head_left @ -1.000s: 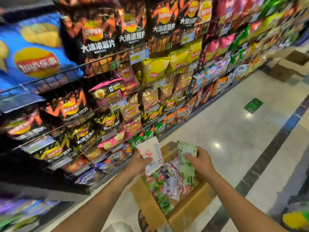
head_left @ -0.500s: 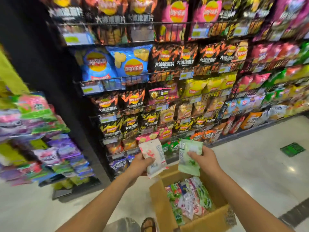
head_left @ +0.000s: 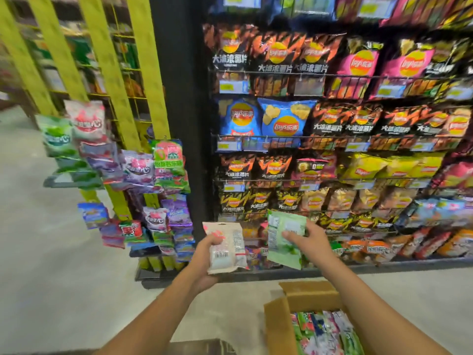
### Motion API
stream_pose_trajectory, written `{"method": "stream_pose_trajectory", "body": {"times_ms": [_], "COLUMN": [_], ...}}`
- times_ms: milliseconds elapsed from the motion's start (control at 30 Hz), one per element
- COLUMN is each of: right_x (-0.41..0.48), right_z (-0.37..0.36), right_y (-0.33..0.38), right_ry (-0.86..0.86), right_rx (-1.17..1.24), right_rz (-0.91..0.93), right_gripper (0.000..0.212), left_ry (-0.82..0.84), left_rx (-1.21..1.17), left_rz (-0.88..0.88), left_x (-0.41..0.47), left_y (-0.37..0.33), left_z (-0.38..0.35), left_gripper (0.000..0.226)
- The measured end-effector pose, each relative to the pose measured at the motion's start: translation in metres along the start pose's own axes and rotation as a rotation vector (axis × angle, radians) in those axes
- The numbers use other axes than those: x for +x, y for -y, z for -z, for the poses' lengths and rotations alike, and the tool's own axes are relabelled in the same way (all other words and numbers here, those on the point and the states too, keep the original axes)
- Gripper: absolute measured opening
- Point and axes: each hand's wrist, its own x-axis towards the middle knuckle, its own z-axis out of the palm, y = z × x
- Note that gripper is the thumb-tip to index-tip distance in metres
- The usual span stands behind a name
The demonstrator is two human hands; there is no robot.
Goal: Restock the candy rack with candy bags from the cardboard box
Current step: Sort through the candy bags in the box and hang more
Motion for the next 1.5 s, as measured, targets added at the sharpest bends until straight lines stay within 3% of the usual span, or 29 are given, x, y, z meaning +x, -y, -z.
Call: {"method": "stream_pose_trajectory", "body": {"times_ms": [133, 400, 567, 733, 900, 1067, 1167, 1233, 1500], "right_x": [0.004, 0.005, 0.002, -0.001, -0.006, -0.012, -0.013, -0.018, -0.020], "right_z": [-0.047, -0.158, -0.228, -0.281, -0.321, -0.354, -0.371, -0.380, -0.404], "right_y": [0.028, 0.081, 0.114, 0.139, 0.158, 0.170, 0.173, 0.178, 0.198], "right_ry": [0.053, 0.145, 0.185, 0.203, 0.200, 0.197, 0.203, 0.212, 0.226], "right_rx": [-0.021, -0.004, 0.013, -0.012, -0.033, -0.094, -0.137, -0.129, -0.191], "right_rz": [0.021, 0.068, 0.072, 0.111, 0.120, 0.172, 0.212, 0.259, 0.591], "right_gripper": [0.012, 0.012, 0.017, 0.017, 0.014, 0.017, 0.021, 0.012, 0.038], "left_ry": [0.019, -0.038, -0.146, -0.049, -0.150, -0.226, -0.234, -0.191, -0.149], "left_rx": [-0.197, -0.408, -0.375, -0.222, -0.079, 0.009, 0.000, -0.007, -0.010], "left_rz": [-0.038, -0.061, -0.064, -0.047, -0.072, -0.101, -0.095, -0.054, -0.101], "left_x": [-0.016, -0.055, -0.073, -0.089, -0.105, -0.117, -0.124, -0.131, -0.130], "left_y": [-0.023, -0.073, -0.103, -0.122, -0.140, -0.150, -0.157, -0.160, -0.172], "left_z": [0.049, 0.145, 0.206, 0.253, 0.294, 0.323, 0.333, 0.334, 0.341], "left_gripper": [0.081, 0.055, 0.043, 0.022, 0.039, 0.024, 0.027, 0.027, 0.044]}}
